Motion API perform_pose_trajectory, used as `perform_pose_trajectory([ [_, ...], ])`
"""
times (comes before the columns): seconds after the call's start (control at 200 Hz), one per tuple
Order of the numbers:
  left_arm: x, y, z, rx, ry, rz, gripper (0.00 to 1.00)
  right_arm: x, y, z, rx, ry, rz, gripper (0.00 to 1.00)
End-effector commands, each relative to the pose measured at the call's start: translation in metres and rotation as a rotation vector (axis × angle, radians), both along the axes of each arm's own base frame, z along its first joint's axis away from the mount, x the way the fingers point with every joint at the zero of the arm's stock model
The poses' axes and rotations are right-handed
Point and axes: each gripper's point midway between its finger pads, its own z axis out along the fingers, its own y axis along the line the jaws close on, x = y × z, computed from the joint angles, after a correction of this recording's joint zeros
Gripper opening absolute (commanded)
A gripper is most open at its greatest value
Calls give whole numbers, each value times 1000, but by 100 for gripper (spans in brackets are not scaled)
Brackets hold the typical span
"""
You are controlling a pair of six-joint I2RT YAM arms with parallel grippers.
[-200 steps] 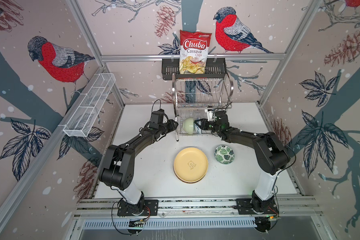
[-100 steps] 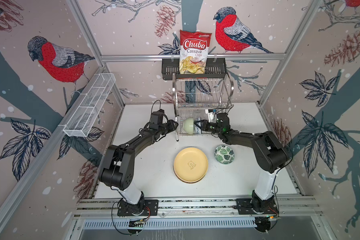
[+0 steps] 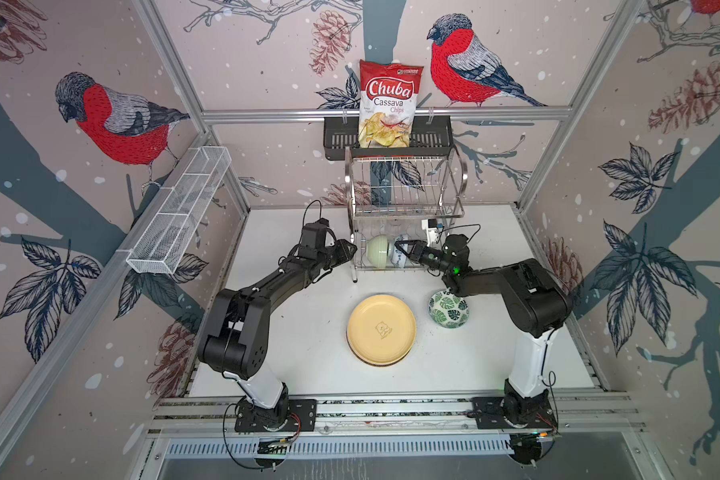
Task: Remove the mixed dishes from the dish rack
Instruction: 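Close the right gripper on the blue-floral bowl rim and lift it out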
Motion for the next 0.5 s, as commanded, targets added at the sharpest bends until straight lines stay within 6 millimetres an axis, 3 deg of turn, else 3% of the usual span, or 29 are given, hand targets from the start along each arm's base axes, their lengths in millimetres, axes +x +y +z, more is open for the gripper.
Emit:
perform_pose_trajectory([
  [0.0,0,12,-13,52,29,41,42,4,-6,18,99,-12,-25,0],
  [0.495,0,12,-17,55,38,43,43,-2,-13,55,289,-41,20,0],
])
